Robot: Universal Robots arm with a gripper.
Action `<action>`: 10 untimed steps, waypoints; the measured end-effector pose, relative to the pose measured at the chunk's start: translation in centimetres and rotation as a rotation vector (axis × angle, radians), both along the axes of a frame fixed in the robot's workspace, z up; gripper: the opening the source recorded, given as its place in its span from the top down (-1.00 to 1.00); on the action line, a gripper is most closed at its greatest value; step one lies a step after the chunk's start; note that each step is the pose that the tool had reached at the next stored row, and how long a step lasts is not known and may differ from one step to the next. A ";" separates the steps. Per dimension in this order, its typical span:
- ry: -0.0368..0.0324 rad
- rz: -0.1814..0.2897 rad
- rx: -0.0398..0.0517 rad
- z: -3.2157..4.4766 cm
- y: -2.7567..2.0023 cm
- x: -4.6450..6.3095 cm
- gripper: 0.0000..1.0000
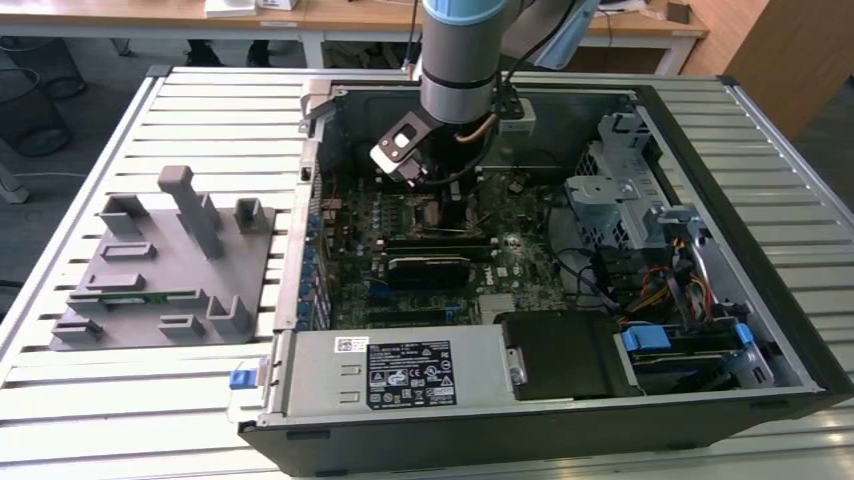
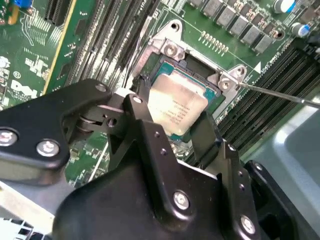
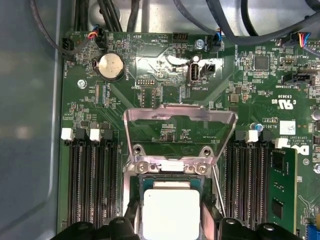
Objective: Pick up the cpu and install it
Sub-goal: 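Place the cpu into insertion slot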
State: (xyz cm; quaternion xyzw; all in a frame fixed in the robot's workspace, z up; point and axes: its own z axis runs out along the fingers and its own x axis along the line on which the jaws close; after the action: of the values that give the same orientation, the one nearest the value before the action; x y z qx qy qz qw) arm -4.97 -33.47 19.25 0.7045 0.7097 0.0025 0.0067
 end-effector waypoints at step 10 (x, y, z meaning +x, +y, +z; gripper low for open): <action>0.0000 0.000 0.0000 0.44 0.00 0.0 -0.19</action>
State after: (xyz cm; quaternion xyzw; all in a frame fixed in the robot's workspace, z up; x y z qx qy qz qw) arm -4.97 -33.47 19.69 0.7045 0.7097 0.0025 0.0067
